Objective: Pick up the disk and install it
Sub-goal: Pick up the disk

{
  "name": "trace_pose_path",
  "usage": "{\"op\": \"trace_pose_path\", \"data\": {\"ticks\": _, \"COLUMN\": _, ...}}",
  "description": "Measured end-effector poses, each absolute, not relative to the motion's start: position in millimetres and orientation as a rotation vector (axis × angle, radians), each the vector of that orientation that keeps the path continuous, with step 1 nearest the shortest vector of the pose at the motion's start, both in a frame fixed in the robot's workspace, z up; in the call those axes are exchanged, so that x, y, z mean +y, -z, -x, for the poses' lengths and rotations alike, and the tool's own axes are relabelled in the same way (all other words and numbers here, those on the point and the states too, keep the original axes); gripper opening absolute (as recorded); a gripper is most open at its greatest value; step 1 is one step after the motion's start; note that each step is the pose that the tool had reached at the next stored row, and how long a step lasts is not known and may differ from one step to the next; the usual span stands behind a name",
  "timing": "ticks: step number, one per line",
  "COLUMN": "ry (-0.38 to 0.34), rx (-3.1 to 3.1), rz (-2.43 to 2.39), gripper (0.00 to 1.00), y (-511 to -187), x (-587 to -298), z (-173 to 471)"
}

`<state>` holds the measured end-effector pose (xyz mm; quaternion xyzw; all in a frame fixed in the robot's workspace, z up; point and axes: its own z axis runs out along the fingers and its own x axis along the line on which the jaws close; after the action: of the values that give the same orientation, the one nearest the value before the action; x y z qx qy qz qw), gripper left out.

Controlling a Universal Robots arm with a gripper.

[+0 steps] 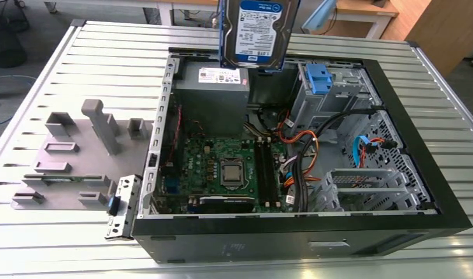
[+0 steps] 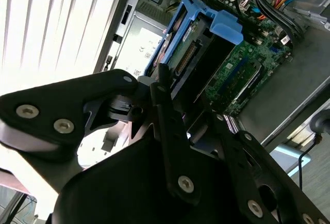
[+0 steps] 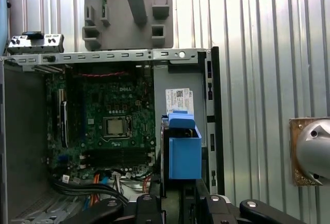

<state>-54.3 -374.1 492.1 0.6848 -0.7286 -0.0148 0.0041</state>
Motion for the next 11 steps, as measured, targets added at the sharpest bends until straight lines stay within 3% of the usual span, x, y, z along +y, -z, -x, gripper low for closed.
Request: {"op": "trace_pose_path", "data": {"ticks": 11, "ry": 0.046, "rx": -2.283, "rz": -2.146, "gripper": 0.35, "y": -492.1, "x": -374.1, "z": 45.3}}
